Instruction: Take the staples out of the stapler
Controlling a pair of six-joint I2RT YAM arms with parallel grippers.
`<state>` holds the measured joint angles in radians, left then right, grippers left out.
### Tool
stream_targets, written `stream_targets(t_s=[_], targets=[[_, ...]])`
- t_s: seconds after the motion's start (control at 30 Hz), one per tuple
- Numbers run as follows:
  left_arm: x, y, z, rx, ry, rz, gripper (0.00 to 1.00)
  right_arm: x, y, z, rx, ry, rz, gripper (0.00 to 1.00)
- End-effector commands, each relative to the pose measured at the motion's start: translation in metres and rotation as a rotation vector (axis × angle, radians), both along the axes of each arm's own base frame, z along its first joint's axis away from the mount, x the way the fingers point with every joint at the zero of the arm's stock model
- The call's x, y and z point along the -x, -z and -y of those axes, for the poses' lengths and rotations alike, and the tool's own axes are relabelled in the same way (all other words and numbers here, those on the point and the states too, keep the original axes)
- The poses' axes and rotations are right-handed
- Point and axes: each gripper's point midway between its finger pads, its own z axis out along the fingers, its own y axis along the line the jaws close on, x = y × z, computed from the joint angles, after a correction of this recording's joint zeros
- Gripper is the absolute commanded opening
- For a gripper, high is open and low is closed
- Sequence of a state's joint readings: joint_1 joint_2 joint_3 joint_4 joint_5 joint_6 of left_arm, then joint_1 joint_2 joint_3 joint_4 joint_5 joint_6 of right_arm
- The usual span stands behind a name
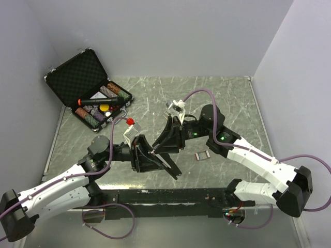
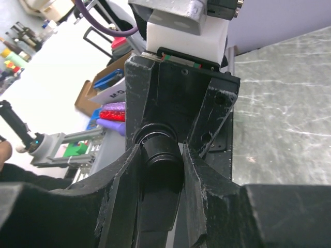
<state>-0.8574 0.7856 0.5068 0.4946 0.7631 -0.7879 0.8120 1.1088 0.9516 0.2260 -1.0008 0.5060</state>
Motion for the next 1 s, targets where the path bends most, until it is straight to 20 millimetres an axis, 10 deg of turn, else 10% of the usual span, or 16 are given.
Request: stream_targets(t_s=[0.0, 0.33, 0.57, 0.97], targets=[[-0.025, -0.029, 0.007, 0.056, -0.116, 0.016, 0.01, 0.020, -0.030, -0.013, -0.109, -0.080, 0.098, 0.00], [-0.034, -0.032, 0.008, 0.033, -0.164, 0.027, 0.02, 0.020, -0.024, -0.010, -0.069, -0.031, 0.119, 0.00], [-0.058, -0.026, -0.006, -0.030, -0.352, 0.022, 0.41, 0.014, -0.021, -0.001, -0.040, 0.033, 0.145, 0.00], [-0.099, -0.023, -0.030, -0.116, -0.632, 0.017, 0.57, 0.011, -0.018, 0.015, -0.033, 0.088, 0.145, 0.00]])
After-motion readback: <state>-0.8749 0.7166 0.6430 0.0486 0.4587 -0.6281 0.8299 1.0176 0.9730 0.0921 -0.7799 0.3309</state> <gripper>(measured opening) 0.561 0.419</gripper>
